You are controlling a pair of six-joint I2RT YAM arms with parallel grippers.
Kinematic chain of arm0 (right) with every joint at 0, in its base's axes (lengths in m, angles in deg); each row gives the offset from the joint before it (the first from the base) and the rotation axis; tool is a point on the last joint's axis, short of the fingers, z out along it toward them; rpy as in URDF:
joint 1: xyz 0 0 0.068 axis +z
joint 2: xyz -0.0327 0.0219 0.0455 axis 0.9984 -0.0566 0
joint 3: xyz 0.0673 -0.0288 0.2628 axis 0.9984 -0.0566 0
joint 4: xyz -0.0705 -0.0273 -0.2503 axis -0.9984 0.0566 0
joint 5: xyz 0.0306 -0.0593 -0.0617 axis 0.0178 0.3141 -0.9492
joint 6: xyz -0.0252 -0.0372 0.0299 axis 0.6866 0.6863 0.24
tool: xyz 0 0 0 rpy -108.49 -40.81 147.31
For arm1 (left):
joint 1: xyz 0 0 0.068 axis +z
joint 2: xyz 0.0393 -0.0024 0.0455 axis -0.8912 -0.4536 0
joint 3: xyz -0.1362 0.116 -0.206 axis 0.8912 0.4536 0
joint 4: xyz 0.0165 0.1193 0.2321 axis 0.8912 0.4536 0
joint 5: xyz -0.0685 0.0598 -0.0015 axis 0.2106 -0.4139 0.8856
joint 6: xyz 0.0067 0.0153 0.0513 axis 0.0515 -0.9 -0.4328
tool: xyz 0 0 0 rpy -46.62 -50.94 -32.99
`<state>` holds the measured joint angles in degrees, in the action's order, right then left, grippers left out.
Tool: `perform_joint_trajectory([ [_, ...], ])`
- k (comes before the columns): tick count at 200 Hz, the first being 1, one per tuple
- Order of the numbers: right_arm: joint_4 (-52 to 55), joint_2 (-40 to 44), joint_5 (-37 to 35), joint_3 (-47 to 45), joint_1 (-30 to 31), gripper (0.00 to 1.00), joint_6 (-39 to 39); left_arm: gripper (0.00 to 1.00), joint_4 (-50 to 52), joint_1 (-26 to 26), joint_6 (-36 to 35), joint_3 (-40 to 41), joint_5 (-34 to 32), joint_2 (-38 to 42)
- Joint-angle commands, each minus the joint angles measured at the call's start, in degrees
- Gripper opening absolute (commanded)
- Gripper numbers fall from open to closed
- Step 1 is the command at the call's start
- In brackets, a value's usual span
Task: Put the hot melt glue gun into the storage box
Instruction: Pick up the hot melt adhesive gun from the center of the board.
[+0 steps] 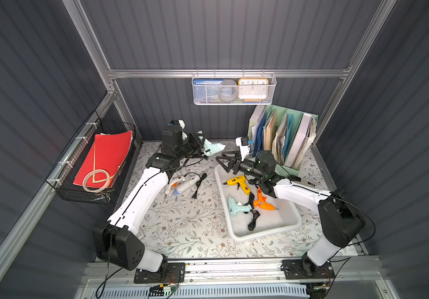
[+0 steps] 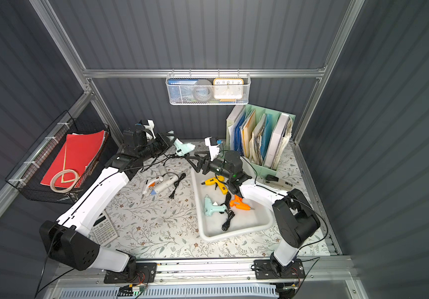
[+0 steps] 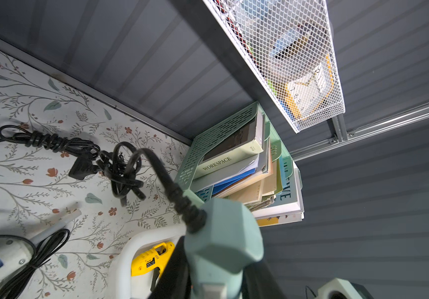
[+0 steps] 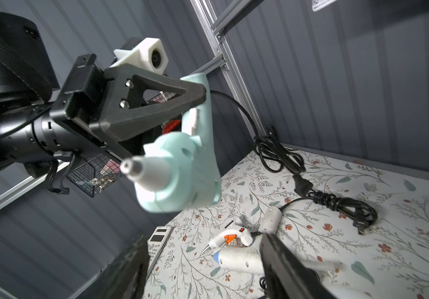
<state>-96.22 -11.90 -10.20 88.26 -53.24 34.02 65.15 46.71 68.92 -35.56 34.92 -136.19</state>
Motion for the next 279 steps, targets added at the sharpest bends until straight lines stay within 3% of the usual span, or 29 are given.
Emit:
perform_joint_trajectory([
  [1, -3.3, -1.2, -1.8, 3.0, 0.6, 0.66, 2.0, 0.00, -2.6, -0.1, 1.6, -2.2, 3.3, -0.7],
  [111, -5.2, -3.9, -3.2, 6.7, 0.6, 0.39, 1.1, 0.00, -5.6, -0.1, 3.1, -1.7, 6.9, -2.4],
  [148, -5.6, -3.6, -3.3, 6.1, 0.7, 0.18, 1.0, 0.00, -7.0, -0.1, 4.3, -1.4, 10.3, -3.8],
  [171, -5.6, -2.7, -3.5, 5.6, 0.7, 0.00, 1.0, 0.00, -7.5, -0.1, 4.3, -1.5, 11.0, -4.2],
  [184, -5.6, -1.9, -3.5, 5.3, 0.7, 0.00, 1.2, 0.00, -7.6, -0.1, 4.3, -1.4, 11.0, -4.2],
  [231, -5.3, 1.9, -3.7, 2.9, 0.8, 0.00, 2.0, 0.31, -8.9, -0.1, 4.2, -0.4, 10.2, -2.4],
  [254, -5.5, 3.5, -4.3, 1.5, 0.8, 0.00, 2.2, 0.65, -9.5, -0.1, 3.8, -0.2, 9.7, -1.7],
  [279, -4.3, 5.8, -5.6, 0.2, 0.7, 0.00, 2.7, 0.92, -10.4, -0.1, 3.3, -0.1, 9.8, -1.2],
])
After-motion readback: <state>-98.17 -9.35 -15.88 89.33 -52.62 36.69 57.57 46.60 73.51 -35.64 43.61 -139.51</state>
